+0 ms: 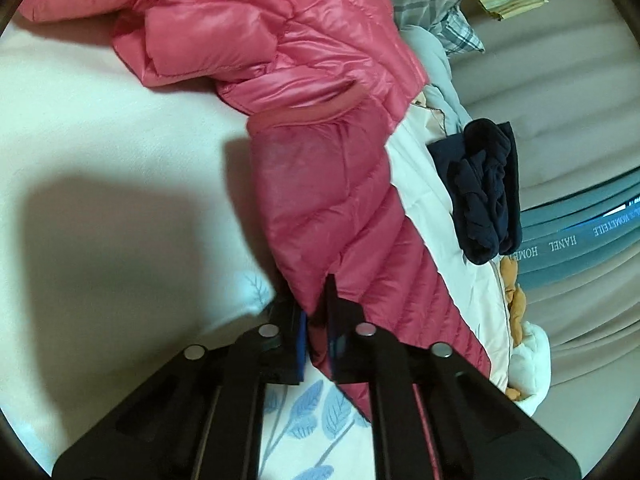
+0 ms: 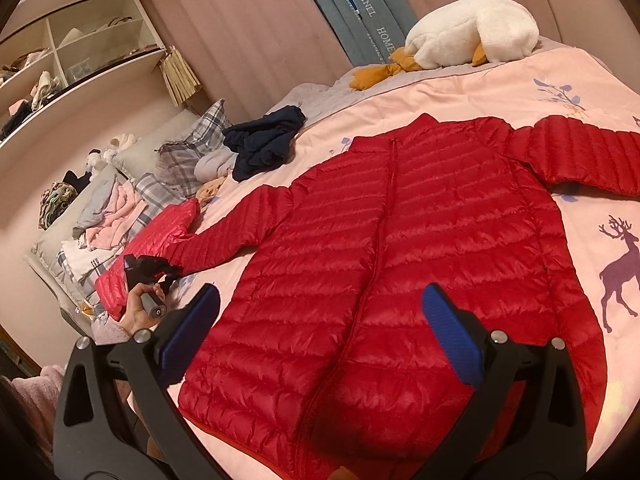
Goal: Fold large clothes
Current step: 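Reach the left tool to the jacket sleeve cuff and close on it, then lift the sleeve cuff with the left tool and lay it across the jacket body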
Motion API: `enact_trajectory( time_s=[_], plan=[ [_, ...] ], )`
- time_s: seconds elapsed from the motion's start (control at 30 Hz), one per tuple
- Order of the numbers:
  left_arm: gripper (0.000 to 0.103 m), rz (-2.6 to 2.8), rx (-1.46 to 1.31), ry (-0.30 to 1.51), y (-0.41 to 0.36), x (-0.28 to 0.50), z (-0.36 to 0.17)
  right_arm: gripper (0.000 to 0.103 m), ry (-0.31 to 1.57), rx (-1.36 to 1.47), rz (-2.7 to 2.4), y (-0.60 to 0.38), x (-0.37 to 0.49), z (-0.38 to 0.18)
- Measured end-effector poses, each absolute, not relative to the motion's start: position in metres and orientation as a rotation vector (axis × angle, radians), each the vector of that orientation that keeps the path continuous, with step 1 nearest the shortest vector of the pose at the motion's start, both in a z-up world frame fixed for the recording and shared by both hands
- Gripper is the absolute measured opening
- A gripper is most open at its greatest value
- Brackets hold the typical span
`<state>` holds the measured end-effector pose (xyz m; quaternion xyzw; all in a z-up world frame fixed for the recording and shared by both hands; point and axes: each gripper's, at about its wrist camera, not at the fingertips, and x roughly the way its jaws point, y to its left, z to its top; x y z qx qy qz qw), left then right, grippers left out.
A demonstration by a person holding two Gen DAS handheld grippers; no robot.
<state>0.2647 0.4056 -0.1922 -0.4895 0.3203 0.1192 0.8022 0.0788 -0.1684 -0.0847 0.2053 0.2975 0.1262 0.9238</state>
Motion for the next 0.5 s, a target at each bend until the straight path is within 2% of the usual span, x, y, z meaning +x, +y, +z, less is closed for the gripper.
enact_trajectory(
  time_s=[0.5],
  plan=[
    [0.005,0.063,-0.693,0.581,0.308,0.254,-0.067,0.101,0.579,0.372,0.298,-0.155,0.063,-0.070]
  ],
)
